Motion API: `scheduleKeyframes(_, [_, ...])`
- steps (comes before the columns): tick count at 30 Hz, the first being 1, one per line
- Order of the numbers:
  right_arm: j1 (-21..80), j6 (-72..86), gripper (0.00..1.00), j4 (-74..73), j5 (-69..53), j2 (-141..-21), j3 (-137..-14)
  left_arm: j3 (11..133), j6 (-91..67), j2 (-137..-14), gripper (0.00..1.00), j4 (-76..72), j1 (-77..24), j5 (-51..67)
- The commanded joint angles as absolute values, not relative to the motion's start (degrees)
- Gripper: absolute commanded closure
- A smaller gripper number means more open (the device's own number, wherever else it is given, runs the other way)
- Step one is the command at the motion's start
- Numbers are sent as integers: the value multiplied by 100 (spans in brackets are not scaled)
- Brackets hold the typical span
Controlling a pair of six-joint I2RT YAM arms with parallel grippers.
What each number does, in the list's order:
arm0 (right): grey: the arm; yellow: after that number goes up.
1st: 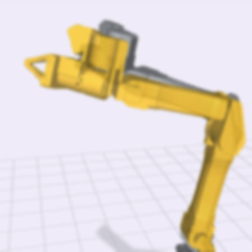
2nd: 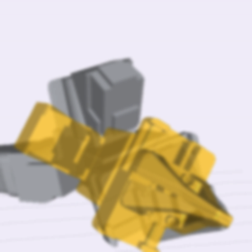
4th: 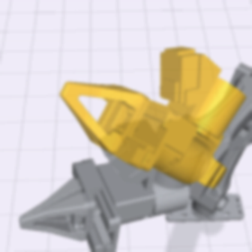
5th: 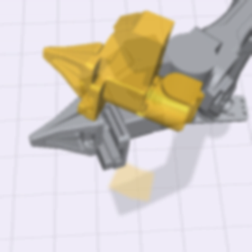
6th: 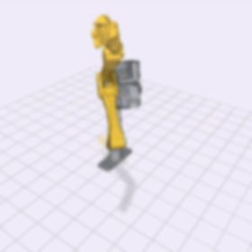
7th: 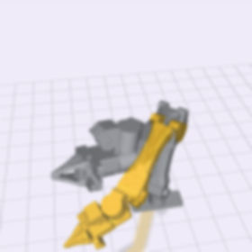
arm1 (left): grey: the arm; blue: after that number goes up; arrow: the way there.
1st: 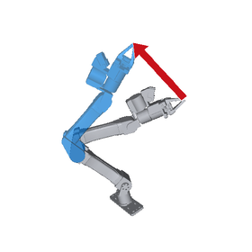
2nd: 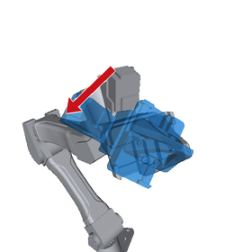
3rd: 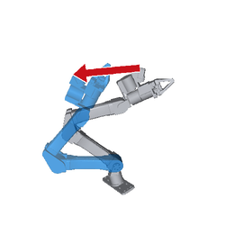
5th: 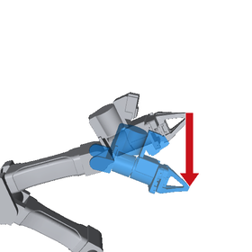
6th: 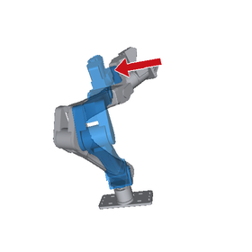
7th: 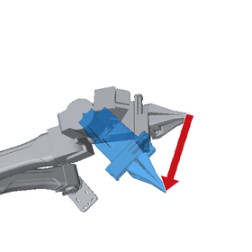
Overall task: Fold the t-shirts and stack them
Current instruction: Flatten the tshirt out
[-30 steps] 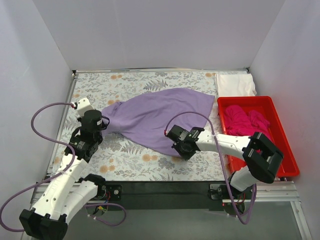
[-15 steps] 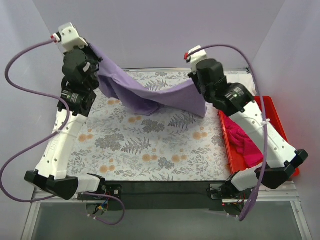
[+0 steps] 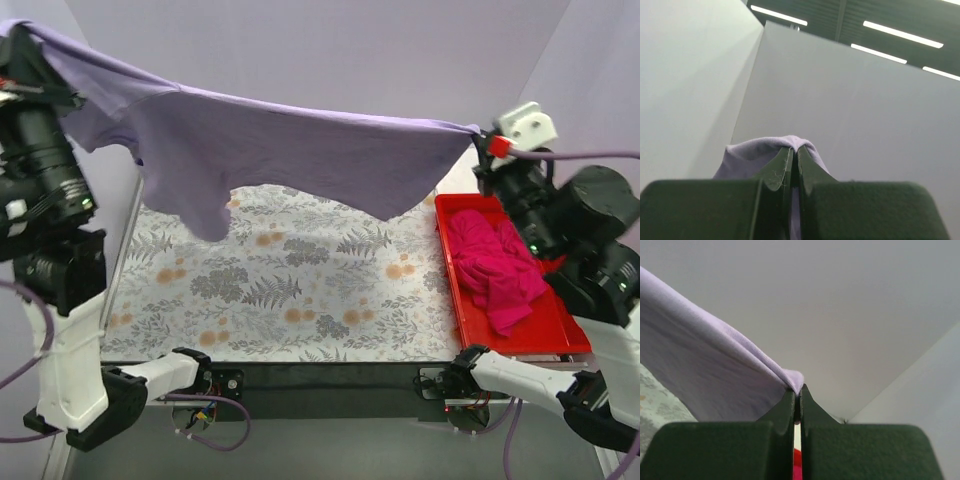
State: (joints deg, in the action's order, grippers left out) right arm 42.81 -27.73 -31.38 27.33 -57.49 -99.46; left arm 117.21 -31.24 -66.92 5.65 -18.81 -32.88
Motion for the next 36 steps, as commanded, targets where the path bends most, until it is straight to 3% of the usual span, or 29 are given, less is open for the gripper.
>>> scheduleKeyframes(1, [4280, -2962, 99, -2637, 1882, -5450, -9879, 12154, -2549, -6565, 100, 544, -1837, -3050])
scheduleKeyframes(10, [4280, -2672, 99, -3330, 1327, -5721, -10064, 12043, -2312, -6969, 100, 799, -1837, -2760])
scheduleKeyframes(20, [4061, -2698, 99, -3533, 2574, -6687, -9141, 10243, -2355, -8252, 100, 502, -1802, -2515])
scheduleKeyframes(28, [2981, -2953, 99, -2015, 2031, -7601, -7219, 8606, -3470, -9535, 100, -490, -1486, -2013])
scheduleKeyframes(36, [2251, -3146, 99, -1134, 1907, -9279, -7022, 8542, -4508, -10852, 100, -756, -1195, -1398])
